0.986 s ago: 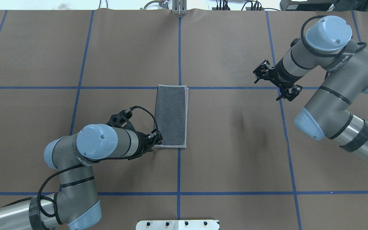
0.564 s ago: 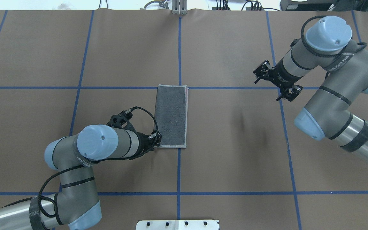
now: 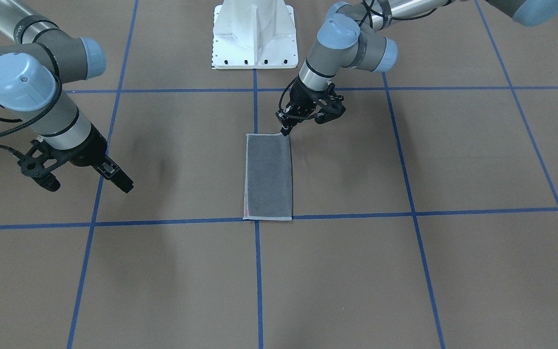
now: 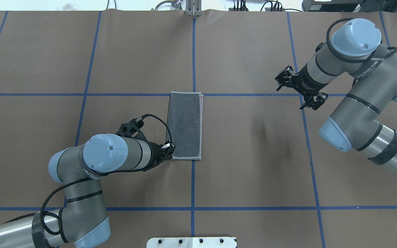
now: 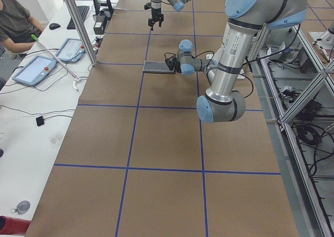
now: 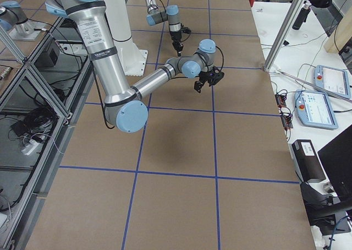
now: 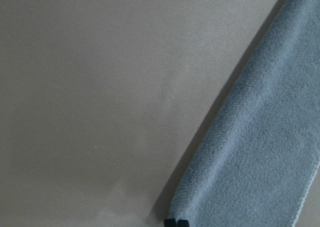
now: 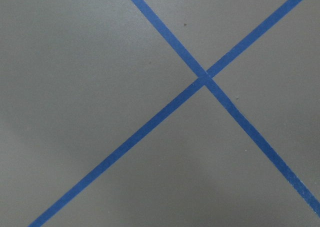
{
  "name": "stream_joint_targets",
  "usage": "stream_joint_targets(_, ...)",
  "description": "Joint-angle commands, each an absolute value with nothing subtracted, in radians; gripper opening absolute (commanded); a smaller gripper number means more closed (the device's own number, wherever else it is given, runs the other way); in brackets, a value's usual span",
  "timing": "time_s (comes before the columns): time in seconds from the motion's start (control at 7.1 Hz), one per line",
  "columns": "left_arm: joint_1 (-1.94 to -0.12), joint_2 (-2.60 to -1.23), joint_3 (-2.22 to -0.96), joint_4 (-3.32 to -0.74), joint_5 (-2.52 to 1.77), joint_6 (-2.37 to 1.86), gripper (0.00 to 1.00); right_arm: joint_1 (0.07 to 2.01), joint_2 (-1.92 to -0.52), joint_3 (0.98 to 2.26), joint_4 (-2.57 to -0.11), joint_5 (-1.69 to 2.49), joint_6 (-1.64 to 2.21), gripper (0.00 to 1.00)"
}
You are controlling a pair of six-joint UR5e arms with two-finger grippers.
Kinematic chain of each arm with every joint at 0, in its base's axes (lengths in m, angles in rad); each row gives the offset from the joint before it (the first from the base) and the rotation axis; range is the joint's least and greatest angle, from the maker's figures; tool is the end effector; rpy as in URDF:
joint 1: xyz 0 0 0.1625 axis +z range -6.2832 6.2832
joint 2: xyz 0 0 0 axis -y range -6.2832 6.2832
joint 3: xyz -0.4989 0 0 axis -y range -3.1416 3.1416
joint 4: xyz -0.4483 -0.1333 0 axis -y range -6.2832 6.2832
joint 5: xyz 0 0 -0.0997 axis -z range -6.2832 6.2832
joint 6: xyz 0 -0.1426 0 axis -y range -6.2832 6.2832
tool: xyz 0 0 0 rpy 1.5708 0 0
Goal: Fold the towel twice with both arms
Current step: 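Lift the strip's near end with the left gripper and fold it over the far end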
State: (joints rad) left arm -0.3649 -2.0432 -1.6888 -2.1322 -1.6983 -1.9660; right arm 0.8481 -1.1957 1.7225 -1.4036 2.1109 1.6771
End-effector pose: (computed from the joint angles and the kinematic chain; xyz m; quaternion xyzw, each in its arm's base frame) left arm 0.6774 -0.3821 0.3237 -0.0617 0.5426 -0.2783 0.7901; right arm -0.4346 -0.5836 0.4316 -0.1150 -0.3964 0.3357 0.8467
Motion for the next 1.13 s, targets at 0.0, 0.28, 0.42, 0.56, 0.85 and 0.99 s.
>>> stream_joint_targets(0.0, -0.365, -2.046, -1.747, -2.132, -1.701, -1.967, 0.00, 0.848, -1.198, 1.727, -1.404, 2.112, 1.678, 1.00)
stream_joint_targets(0.28, -0.417, -2.069, -1.724, -2.134, -1.701, -1.962, 0.00, 0.850, -1.203, 1.730, -1.404, 2.112, 1.678, 1.00)
stream_joint_targets(0.42, -0.469, -2.113, -1.692, -2.134, -1.701, -1.968, 0.00, 0.850, -1.204, 1.730, -1.404, 2.112, 1.674, 1.00)
stream_joint_targets(0.56, -0.516, -2.191, -1.611, -2.132, -1.703, -1.979, 0.00, 0.848, -1.206, 1.729, -1.404, 2.112, 1.672, 1.00)
stream_joint_targets(0.85, -0.576, -2.271, -1.493, -2.141, -1.709, -1.980, 0.00, 0.848, -1.207, 1.727, -1.404, 2.112, 1.672, 1.00)
stream_joint_targets(0.99, -0.597, -2.326, -1.433, -2.140, -1.709, -1.982, 0.00, 0.847, -1.207, 1.724, -1.404, 2.112, 1.671, 1.00)
